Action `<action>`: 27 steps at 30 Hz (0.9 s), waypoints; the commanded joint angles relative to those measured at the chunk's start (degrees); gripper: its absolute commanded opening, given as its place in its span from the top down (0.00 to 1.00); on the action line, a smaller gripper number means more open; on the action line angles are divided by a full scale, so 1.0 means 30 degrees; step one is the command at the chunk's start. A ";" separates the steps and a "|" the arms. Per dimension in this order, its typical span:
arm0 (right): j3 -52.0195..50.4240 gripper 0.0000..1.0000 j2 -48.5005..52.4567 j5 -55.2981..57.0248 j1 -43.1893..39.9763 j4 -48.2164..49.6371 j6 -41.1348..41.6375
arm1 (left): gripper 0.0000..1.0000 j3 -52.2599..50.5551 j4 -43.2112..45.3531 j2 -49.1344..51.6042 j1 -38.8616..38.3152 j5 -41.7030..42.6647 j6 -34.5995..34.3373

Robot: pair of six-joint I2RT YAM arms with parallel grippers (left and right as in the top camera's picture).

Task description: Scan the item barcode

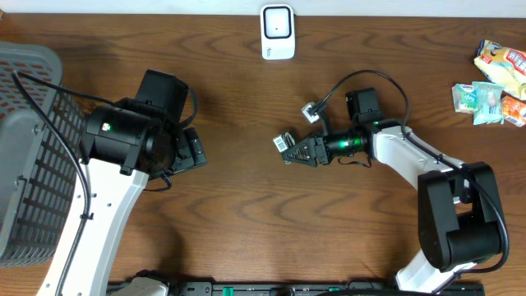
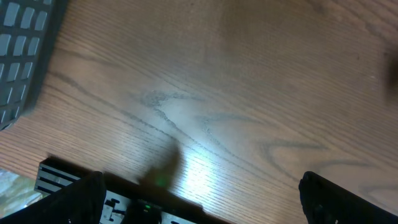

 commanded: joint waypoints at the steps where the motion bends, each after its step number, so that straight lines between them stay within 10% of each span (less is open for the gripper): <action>1: 0.0000 0.54 -0.0138 0.3147 0.0495 -0.0138 0.1115 | 0.02 0.0087 -0.0058 -0.0102 0.0080 -0.0051 -0.0175; 27: 0.0918 0.52 -0.0153 1.8032 0.3956 -0.0372 0.3082 | 0.03 0.0087 -0.0051 -0.0102 0.0080 -0.0051 -0.0175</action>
